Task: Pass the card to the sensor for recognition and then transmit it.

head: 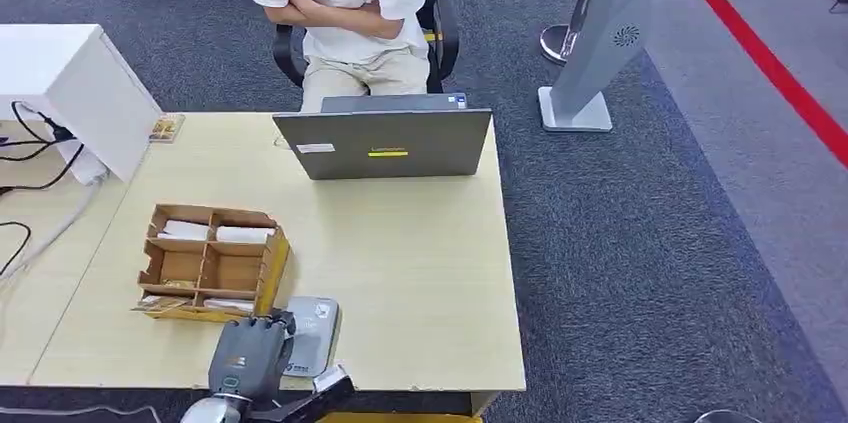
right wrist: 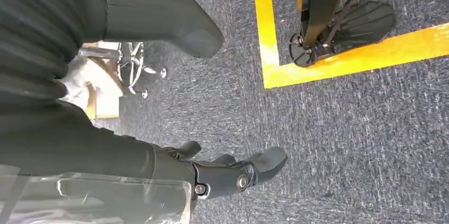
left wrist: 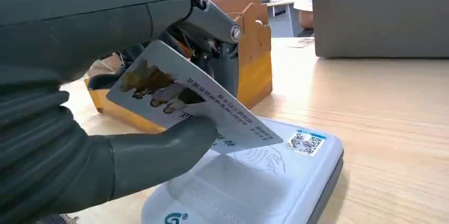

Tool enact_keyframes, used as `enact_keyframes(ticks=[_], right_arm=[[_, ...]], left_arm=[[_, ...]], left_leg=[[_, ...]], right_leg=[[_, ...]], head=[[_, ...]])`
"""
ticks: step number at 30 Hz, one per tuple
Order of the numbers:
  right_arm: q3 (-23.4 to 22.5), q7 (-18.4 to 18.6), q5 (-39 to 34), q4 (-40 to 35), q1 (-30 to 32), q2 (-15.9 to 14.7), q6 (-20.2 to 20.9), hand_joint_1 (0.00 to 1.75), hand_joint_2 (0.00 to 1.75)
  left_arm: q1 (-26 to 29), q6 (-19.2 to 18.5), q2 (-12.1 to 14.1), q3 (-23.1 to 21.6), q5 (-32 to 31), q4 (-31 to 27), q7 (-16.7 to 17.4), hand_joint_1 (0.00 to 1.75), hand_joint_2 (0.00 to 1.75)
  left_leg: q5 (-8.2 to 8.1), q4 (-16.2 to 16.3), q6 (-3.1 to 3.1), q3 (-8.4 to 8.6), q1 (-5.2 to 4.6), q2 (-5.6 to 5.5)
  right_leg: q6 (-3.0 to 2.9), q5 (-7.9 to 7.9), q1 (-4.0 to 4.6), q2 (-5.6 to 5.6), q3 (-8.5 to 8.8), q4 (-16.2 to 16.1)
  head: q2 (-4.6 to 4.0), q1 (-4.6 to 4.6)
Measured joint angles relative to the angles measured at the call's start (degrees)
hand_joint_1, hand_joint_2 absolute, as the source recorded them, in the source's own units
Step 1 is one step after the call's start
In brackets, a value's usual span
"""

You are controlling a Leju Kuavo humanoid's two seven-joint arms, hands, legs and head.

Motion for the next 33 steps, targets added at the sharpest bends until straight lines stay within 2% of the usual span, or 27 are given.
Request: enact_keyframes(ticks=[4,11,18,20,23,29,33], right_arm=[[0.0,0.0,0.17,0.0,0.0,0.0,0.04,0.0,1.75],[0.0,-0.02,0.52,0.0,0.0,0.0,0.2,0.0,1.75],[0.0,-0.09,1.16,0.0,0.06,0.0,0.22,0.0,1.75],[0.0,-0.09,1.62,0.0,0.05,0.0,0.35,0.0,1.75],[0.09,-0.09,2.36,0.0,0.04,0.02,0.37,0.0,1.75],[0.48,0.64,4.02,0.02,-0.05,0.24,0.24,0.0,1.75],[0.7,0.96,4.63,0.04,-0.05,0.66,-0.07,0.0,1.75]], left_arm=[[-0.27,-1.18,-0.28,0.02,0.77,0.96,0.02,1.75,1.75],[-0.31,-0.98,-0.48,0.02,0.92,1.64,0.02,1.75,1.75],[-0.83,2.51,-0.39,1.53,-0.15,0.55,-1.48,1.75,1.75],[-1.28,4.49,-0.33,2.01,-0.88,-0.38,-2.58,1.75,1.75],[-4.45,7.63,0.26,3.04,-1.79,-2.61,-3.85,1.75,1.75],[-15.9,8.55,2.56,4.39,-3.85,-4.9,-5.51,1.75,1.75],[-20.18,10.47,3.28,4.76,-4.92,-4.88,-6.01,1.75,1.75]], left_leg=[[0.0,0.0,0.0,0.03,0.0,-0.03],[0.0,0.0,0.0,0.13,0.0,-0.05],[0.03,0.0,0.01,0.14,0.0,-0.05],[0.03,0.01,0.01,0.13,0.01,-0.06],[0.04,0.01,0.0,0.12,0.01,-0.08],[0.15,0.0,0.05,0.12,0.02,-0.13],[0.15,0.01,0.05,0.1,0.02,-0.14]], right_leg=[[0.0,0.0,0.0,-0.05,0.05,0.0],[0.0,0.0,0.0,-0.07,0.14,0.0],[0.0,0.01,0.0,-0.07,0.13,0.0],[0.0,0.01,0.0,-0.07,0.12,0.0],[0.0,0.01,0.01,-0.1,0.13,0.01],[-0.05,0.06,0.02,-0.16,0.18,0.03],[-0.05,0.06,0.01,-0.15,0.14,0.03]], head=[[0.0,-0.02],[0.0,-0.02],[0.0,0.0],[0.0,0.0],[0.0,-0.02],[0.0,-0.04],[0.0,-0.02]])
